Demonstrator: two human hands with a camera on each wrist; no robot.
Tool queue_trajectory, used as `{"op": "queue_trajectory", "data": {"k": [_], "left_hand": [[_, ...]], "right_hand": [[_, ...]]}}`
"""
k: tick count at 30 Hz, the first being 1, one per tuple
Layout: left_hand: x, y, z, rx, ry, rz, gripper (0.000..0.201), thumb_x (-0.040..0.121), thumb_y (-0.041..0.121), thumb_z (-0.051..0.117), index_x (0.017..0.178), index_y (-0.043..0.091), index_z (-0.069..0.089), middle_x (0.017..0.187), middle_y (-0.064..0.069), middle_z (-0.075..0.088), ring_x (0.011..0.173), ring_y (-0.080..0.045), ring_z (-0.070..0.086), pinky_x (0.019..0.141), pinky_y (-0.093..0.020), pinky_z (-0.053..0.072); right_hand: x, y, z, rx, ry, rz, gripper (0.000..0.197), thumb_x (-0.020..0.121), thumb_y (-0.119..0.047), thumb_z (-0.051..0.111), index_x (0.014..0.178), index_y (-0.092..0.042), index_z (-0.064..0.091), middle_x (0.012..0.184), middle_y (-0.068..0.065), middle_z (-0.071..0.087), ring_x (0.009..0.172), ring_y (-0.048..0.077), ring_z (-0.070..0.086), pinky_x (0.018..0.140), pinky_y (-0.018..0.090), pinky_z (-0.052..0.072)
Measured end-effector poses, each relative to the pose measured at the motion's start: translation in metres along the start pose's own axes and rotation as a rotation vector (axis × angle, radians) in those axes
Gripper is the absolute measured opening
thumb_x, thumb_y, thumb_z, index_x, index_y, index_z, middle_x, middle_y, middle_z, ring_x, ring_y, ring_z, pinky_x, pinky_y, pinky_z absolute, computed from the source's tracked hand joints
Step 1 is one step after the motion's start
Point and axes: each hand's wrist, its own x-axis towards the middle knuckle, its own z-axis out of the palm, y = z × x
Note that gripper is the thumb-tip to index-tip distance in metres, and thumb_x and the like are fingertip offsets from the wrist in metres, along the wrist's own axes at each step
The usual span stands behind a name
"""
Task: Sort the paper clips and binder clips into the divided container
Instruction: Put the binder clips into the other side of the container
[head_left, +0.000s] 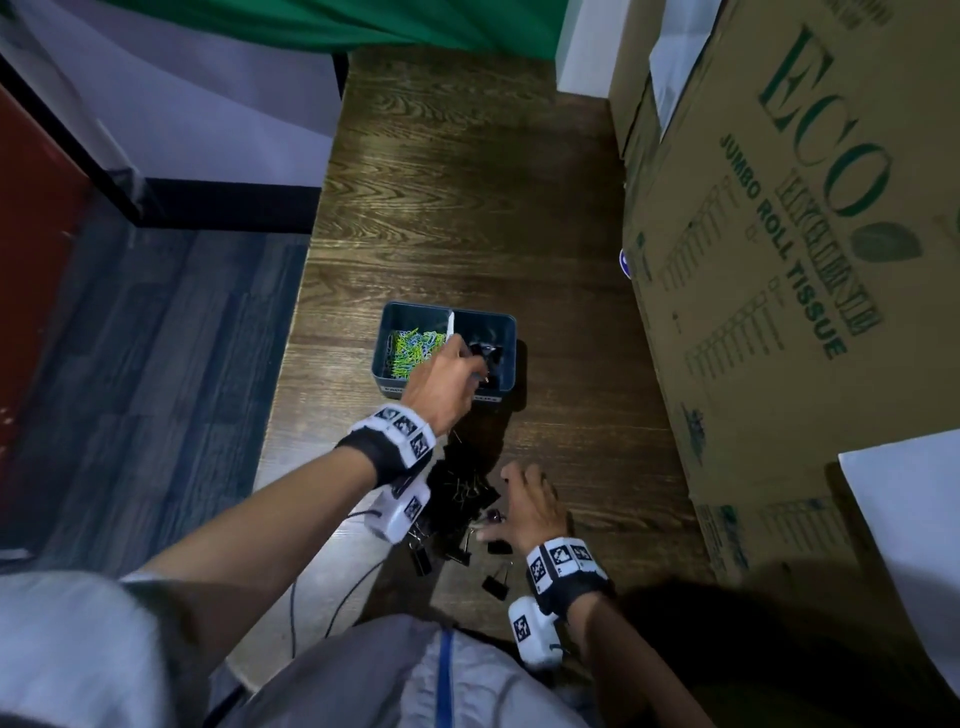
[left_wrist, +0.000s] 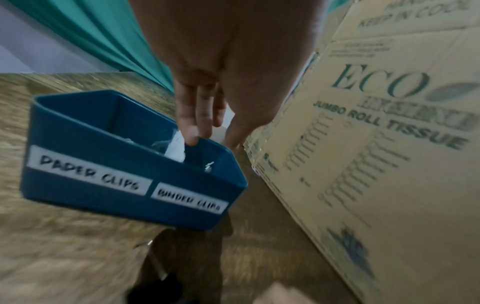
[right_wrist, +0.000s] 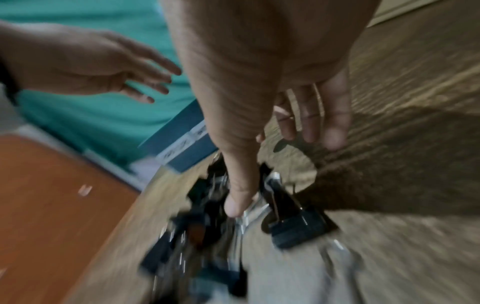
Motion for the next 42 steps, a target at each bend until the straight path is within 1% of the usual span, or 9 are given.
{"op": "queue_trajectory", "data": {"k": [4, 10, 14, 16, 23, 29, 34, 38, 42], "left_hand": [[-0.053, -0.021, 0.035, 0.151, -0.226, 0.072, 0.022, 0.091, 0.024, 0.060, 0.113, 0.023, 0.058, 0.116, -0.001, 0.057, 0.087, -0.017, 0.059, 0.066, -0.025, 0.049], [-0.118, -0.046, 0.081, 0.270, -0.572, -0.019, 0.092, 0.079, 0.046, 0.072, 0.150, 0.027, 0.017, 0.142, -0.010, 0.032, 0.123, -0.030, 0.041, 0.085, -0.043, 0.049], [-0.132, -0.046, 0.093, 0.262, -0.518, -0.059, 0.077, 0.085, 0.031, 0.068, 0.148, 0.024, 0.024, 0.147, -0.013, 0.028, 0.128, -0.032, 0.035, 0.086, -0.044, 0.052], [-0.132, -0.045, 0.092, 0.212, -0.463, -0.076, 0.062, 0.087, 0.023, 0.063, 0.143, 0.019, 0.036, 0.143, -0.014, 0.033, 0.124, -0.031, 0.039, 0.084, -0.043, 0.053], [-0.131, -0.048, 0.094, 0.098, -0.383, -0.117, 0.058, 0.085, 0.006, 0.063, 0.137, 0.024, 0.043, 0.131, -0.013, 0.047, 0.097, -0.027, 0.061, 0.080, -0.038, 0.056], [-0.125, -0.046, 0.086, 0.108, -0.407, -0.162, 0.058, 0.084, 0.000, 0.061, 0.135, 0.025, 0.048, 0.128, -0.007, 0.049, 0.088, -0.026, 0.064, 0.076, -0.031, 0.052], [-0.124, -0.051, 0.079, 0.123, -0.394, -0.151, 0.039, 0.092, 0.015, 0.061, 0.128, 0.026, 0.053, 0.122, -0.002, 0.055, 0.091, -0.022, 0.064, 0.069, -0.025, 0.042], [-0.123, -0.052, 0.077, 0.078, -0.362, -0.136, 0.041, 0.087, 0.015, 0.066, 0.125, 0.027, 0.055, 0.118, 0.002, 0.056, 0.089, -0.020, 0.065, 0.073, -0.030, 0.050], [-0.123, -0.051, 0.078, -0.001, -0.341, -0.154, 0.044, 0.083, 0.009, 0.070, 0.119, 0.028, 0.055, 0.117, 0.003, 0.052, 0.080, -0.012, 0.063, 0.070, -0.028, 0.055]], "right_hand": [[-0.007, 0.000, 0.028, -0.104, -0.026, -0.032, 0.085, 0.074, -0.028, 0.085, 0.139, -0.030, 0.030, 0.142, 0.011, 0.043, 0.124, 0.033, 0.052, 0.098, 0.046, 0.048], [-0.005, -0.002, 0.027, 0.000, 0.101, -0.017, 0.038, 0.086, -0.001, 0.062, 0.106, -0.030, 0.049, 0.095, 0.002, 0.068, 0.081, 0.024, 0.068, 0.071, 0.038, 0.058], [-0.003, -0.003, 0.013, 0.076, 0.133, 0.024, 0.029, 0.087, -0.004, 0.070, 0.088, -0.030, 0.057, 0.085, -0.006, 0.067, 0.075, 0.014, 0.065, 0.065, 0.028, 0.056], [-0.002, -0.007, -0.004, 0.162, 0.169, 0.036, 0.020, 0.090, -0.004, 0.068, 0.083, -0.023, 0.064, 0.081, -0.009, 0.063, 0.071, 0.004, 0.060, 0.056, 0.011, 0.045], [0.030, -0.050, -0.103, 0.510, 0.450, -0.045, 0.021, 0.086, -0.008, 0.074, 0.104, -0.016, 0.068, 0.093, -0.006, 0.065, 0.076, 0.003, 0.061, 0.055, 0.004, 0.038], [0.049, -0.069, -0.135, 0.437, 0.661, -0.148, 0.021, 0.083, -0.017, 0.078, 0.101, -0.017, 0.066, 0.089, 0.001, 0.067, 0.077, 0.017, 0.062, 0.066, 0.028, 0.050], [0.032, -0.039, -0.066, 0.240, 0.359, -0.138, 0.017, 0.089, -0.002, 0.064, 0.098, -0.016, 0.066, 0.093, 0.003, 0.068, 0.084, 0.021, 0.069, 0.071, 0.027, 0.057], [0.017, -0.019, -0.006, 0.020, -0.048, -0.084, 0.084, 0.073, -0.013, 0.082, 0.142, -0.036, 0.041, 0.150, 0.001, 0.034, 0.135, 0.028, 0.039, 0.106, 0.051, 0.044], [0.007, -0.012, 0.025, -0.088, -0.004, -0.168, 0.076, 0.079, -0.015, 0.079, 0.141, -0.031, 0.038, 0.142, 0.002, 0.030, 0.126, 0.025, 0.041, 0.102, 0.042, 0.046]]}}
